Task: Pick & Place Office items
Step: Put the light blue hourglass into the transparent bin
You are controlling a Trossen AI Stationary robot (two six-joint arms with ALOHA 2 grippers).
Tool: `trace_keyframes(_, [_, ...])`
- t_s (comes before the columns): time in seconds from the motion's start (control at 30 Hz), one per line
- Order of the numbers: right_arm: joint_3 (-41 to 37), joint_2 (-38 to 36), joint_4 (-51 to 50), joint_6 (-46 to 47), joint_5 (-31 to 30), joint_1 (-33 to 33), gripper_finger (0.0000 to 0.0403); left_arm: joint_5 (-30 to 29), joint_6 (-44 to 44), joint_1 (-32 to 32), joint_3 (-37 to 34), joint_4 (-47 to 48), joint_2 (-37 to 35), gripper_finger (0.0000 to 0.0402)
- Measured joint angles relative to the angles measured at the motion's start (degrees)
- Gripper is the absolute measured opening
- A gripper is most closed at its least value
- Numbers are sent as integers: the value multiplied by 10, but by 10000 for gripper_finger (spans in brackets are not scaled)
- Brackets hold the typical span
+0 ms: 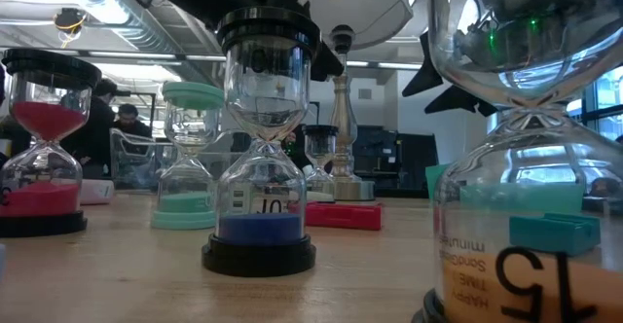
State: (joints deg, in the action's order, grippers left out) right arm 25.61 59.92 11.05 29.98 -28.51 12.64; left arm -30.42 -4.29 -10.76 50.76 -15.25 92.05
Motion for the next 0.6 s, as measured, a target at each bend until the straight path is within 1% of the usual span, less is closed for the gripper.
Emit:
trace_keyframes(0.13, [0, 0, 0, 0, 0, 0, 327, -16, -1, 4, -1, 1, 25, 278])
trace_keyframes(0.33, [0, 0, 0, 0, 0, 0, 327, -84, 10, 4, -1, -21, 72, 278])
trace_keyframes(0.47, [0, 0, 0, 0, 0, 0, 327, -87, 40, 4, -1, -62, 74, 281])
trace_keyframes(0.6, [0, 0, 0, 0, 0, 0, 327, -89, 44, 3, -1, -76, 74, 302])
